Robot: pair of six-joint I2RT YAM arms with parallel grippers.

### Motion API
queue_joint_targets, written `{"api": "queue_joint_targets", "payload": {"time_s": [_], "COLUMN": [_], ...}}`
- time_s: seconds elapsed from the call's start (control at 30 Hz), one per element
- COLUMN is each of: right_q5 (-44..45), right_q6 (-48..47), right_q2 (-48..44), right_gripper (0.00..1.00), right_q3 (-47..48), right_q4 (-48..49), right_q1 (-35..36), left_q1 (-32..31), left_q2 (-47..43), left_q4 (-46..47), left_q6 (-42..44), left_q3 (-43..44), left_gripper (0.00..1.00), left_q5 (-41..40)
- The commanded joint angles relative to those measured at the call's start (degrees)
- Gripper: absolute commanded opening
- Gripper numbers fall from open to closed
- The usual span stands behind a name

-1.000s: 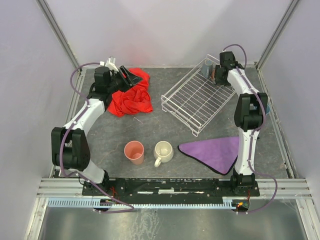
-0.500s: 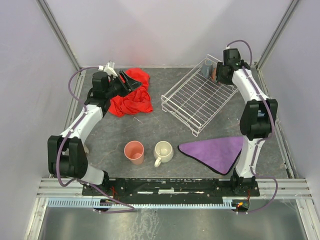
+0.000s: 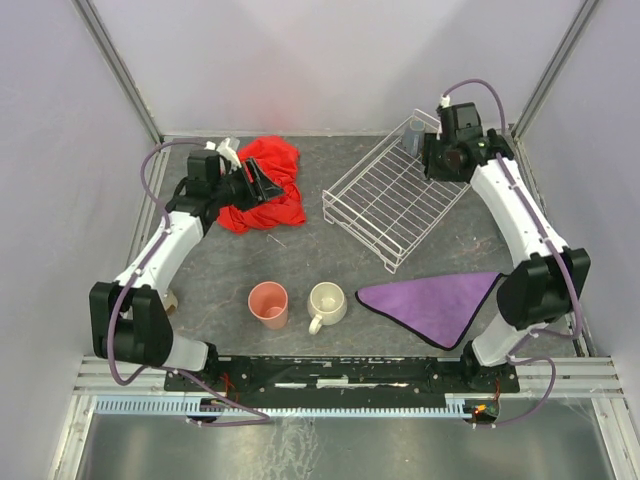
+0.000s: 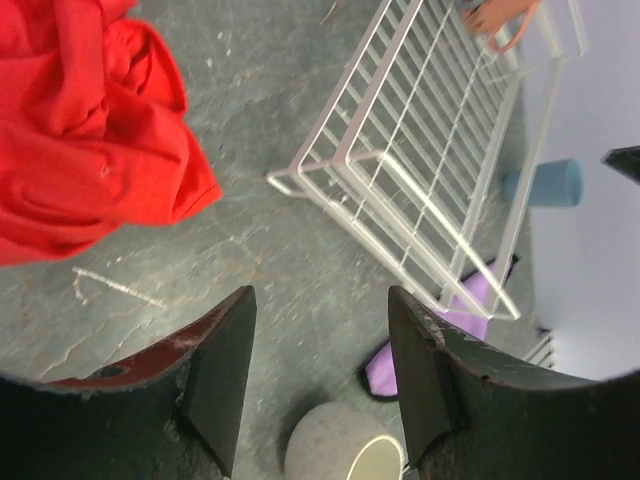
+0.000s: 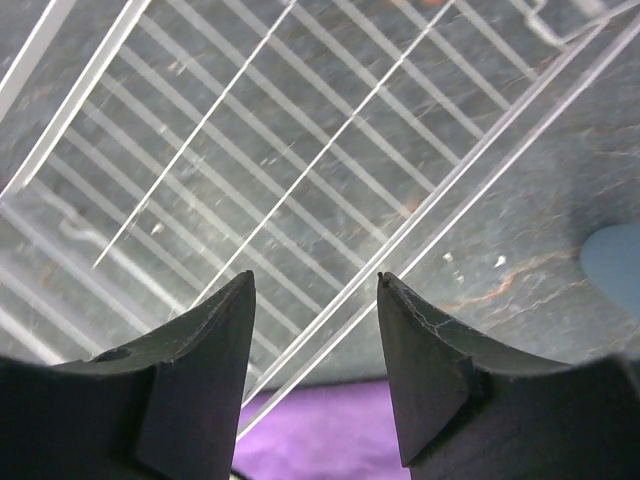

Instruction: Load the cups into the dish rack

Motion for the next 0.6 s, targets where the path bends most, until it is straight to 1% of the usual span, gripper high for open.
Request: {"api": "queue_joint_targets", "payload": {"time_s": [0.0, 0.07, 0.2, 0.37, 0.43, 0.57], "right_q5": [-1.3, -1.8, -3.7, -4.4, -5.0, -6.0], "right_q6": [1.9, 2.9, 4.0, 4.8, 4.8, 4.3], "right_q2": [-6.8, -9.1, -12.1, -13.5, -12.9, -11.1], "right_gripper": [0.61, 0.61, 0.61, 0.62, 0.62, 0.64], "right_q3": [-3.3, -5.1, -7.0, -8.4, -8.1, -6.7], "right_q4": [-4.6, -5.2, -5.6, -5.5, -5.3, -5.1], "right_q1": [4.4, 5.4, 7.7, 8.8, 8.9, 8.9], "left_q1": [-3.1, -4.3, -5.5, -8.4, -10.6, -15.7], "left_q2": [-2.7, -4.1, -8.7, -14.5, -16.2, -18.8], "left_q4": [-11.2, -14.2, -19.0, -28.7, -33.1, -38.9], "left_q6": [10.2, 12.0, 12.8, 13.4, 12.6, 8.5], "left_q3": [3.4, 2.9, 0.9, 0.6, 1.1, 0.8], "left_gripper": [0.62, 0.62, 0.62, 0.61, 0.61, 0.6], "left_q5": [-3.3, -5.8, -10.4, -20.9, -25.8, -31.2]}}
